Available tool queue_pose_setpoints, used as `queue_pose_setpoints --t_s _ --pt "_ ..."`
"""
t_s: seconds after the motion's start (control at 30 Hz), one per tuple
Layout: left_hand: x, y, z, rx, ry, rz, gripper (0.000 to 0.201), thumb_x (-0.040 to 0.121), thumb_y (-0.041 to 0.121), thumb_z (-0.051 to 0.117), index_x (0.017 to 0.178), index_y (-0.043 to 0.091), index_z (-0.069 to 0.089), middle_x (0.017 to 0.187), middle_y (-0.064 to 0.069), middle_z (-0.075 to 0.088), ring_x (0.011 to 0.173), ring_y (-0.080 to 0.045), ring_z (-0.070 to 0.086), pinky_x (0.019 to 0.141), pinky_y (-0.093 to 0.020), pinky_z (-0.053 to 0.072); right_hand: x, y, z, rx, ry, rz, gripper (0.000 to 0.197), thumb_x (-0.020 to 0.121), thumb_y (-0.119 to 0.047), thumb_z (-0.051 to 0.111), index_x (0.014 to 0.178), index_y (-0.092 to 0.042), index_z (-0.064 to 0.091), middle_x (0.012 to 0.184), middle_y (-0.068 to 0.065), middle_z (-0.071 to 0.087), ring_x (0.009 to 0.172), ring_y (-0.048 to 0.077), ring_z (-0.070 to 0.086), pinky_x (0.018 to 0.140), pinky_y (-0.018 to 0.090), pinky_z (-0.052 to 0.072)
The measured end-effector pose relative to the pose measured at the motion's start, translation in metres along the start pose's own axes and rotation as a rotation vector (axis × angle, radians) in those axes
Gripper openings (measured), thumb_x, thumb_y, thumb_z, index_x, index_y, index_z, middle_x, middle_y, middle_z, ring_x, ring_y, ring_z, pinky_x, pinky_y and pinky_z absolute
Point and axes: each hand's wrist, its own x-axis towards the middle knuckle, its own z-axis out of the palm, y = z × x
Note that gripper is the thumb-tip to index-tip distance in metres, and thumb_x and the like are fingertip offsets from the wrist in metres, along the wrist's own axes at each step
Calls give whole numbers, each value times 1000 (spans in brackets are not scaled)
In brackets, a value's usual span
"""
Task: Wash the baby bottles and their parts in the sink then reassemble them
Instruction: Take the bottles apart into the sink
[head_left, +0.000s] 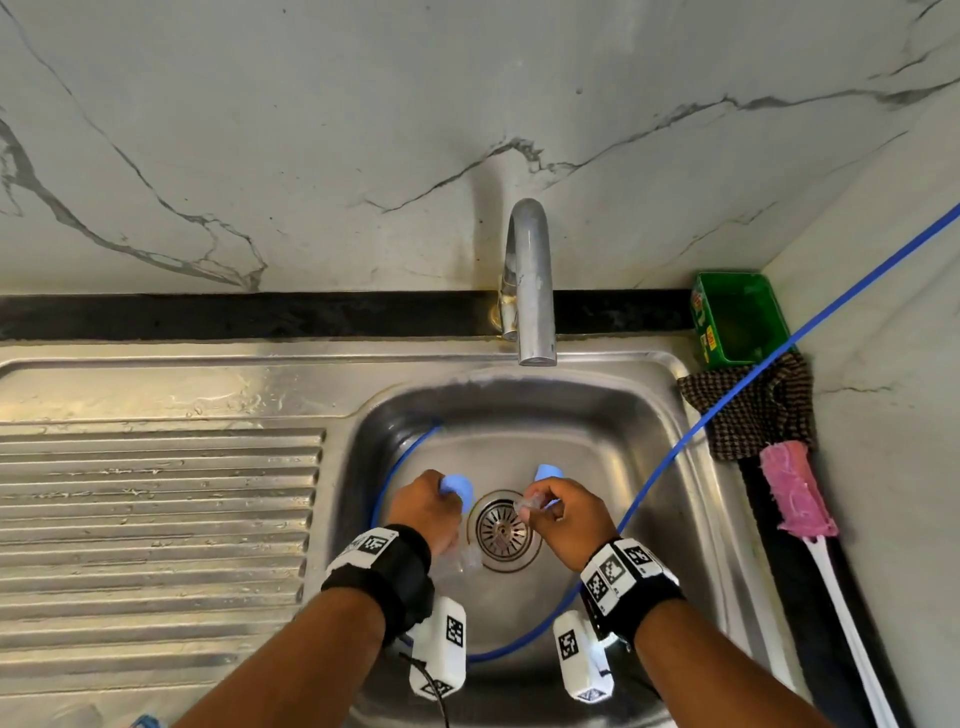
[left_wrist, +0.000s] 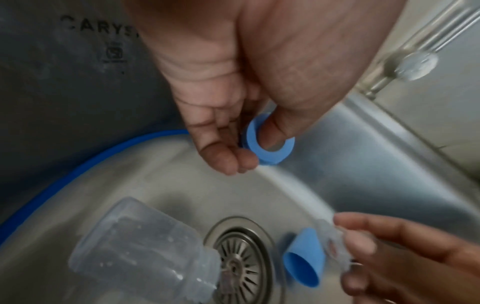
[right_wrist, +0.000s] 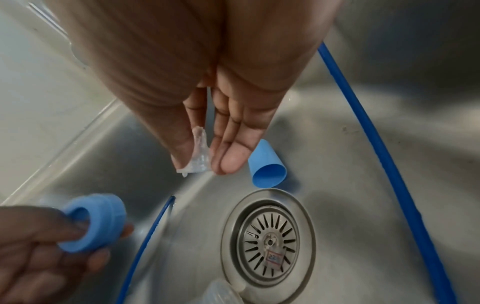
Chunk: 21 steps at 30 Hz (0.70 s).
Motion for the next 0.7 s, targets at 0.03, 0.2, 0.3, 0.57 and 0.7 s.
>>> queue_pose_setpoints --t_s 0.03,0.2,0.3,0.57,0.7 --pt "9 -3 0 78 17 -8 32 77 31 44 100 16 61 92 -17 71 71 -33 70 65 -42 62 4 2 0 6 -13 25 12 81 -17 81 90 -23 73 85 -11 68 72 2 62 70 10 46" --pt "29 -1 -6 347 52 -105 32 94 32 50 114 10 62 117 -15 66 107 -35 65 90 -35 54 19 8 2 36 -39 118 20 85 -10 77 87 -29 73 79 2 75 69 21 73 80 43 62" --pt "39 -11 -7 317 81 -149 45 93 39 56 128 12 56 125 -18 63 104 -37 68 92 -41 56 23 6 1 16 -36 160 11 83 -15 80 77 -21 74 67 5 74 63 21 72 75 39 62" --pt "27 -17 -13 205 135 -47 54 89 27 59 139 20 41 112 -14 68 95 -34 71 85 -43 60 19 15 -21 -272 139 284 25 89 -12 63 112 -14 71 111 9 73 105 28 66 85 24 46" --pt "0 -8 -21 180 118 65 38 93 26 58 130 22 50 96 1 70 94 -25 70 91 -36 55 7 5 -38 -218 181 287 23 90 -14 62 111 -20 69 107 6 72 102 25 66 81 20 43"
